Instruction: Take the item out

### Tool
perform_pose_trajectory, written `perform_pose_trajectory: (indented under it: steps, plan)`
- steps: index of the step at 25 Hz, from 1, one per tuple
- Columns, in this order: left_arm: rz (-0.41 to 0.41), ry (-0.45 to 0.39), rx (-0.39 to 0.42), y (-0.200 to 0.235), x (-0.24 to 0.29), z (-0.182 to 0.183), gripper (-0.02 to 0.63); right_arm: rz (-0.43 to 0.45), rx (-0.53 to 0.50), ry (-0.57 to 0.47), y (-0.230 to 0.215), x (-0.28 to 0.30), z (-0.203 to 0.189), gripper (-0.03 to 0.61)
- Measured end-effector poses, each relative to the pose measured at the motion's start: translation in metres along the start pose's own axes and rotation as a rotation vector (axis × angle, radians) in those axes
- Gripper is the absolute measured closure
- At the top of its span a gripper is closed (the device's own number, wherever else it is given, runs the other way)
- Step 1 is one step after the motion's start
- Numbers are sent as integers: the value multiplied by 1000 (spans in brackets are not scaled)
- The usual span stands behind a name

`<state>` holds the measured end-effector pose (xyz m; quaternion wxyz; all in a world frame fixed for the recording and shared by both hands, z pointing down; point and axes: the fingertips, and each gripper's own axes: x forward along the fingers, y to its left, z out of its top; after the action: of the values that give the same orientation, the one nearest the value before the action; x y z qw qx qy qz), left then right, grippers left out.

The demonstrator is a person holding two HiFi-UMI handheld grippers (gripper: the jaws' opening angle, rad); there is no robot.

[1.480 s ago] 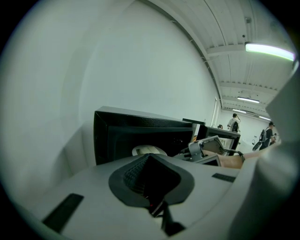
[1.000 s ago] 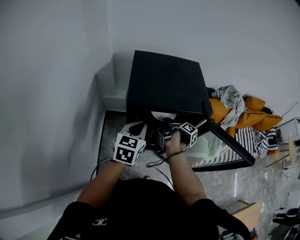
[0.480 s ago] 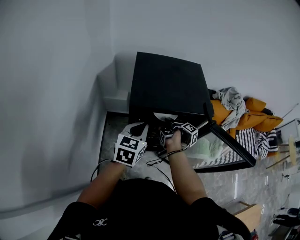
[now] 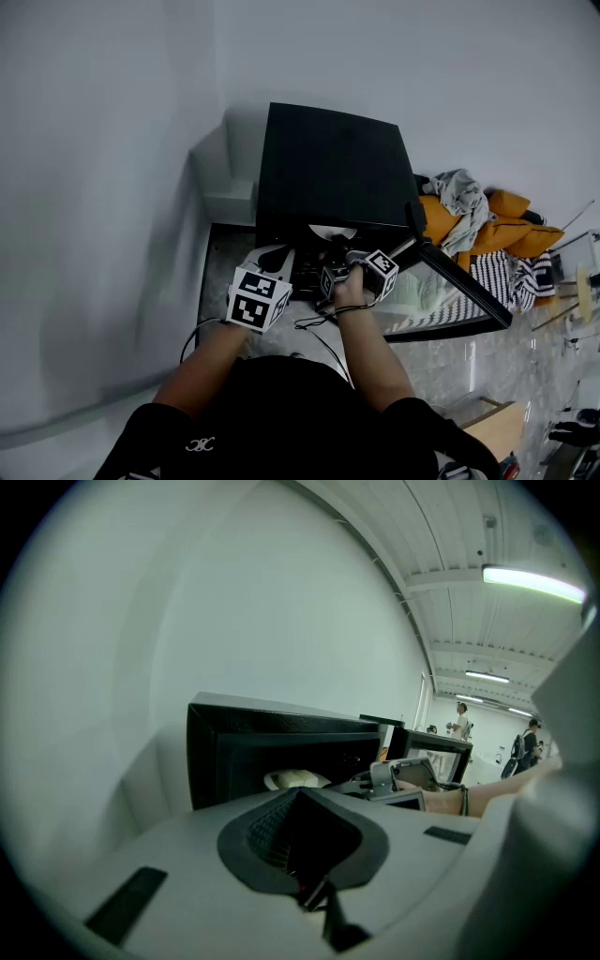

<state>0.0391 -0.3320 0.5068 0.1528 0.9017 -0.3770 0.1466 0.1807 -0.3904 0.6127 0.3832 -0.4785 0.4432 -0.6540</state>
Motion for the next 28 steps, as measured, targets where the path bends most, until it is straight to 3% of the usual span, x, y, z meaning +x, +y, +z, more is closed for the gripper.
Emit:
perform_pose_trajectory:
  steps: [7,18,28]
  plan:
    - [-11,7,4,1,1,-1,614,-2,-96,33,-5,-16,-5,557]
    - [-28,-3,-24,5,7,-3,614,84,-155,106,12,-48,-27,557]
    - [-6,-14,-66,22,9,-8,614,80,-193,149,17,-74,-43,557]
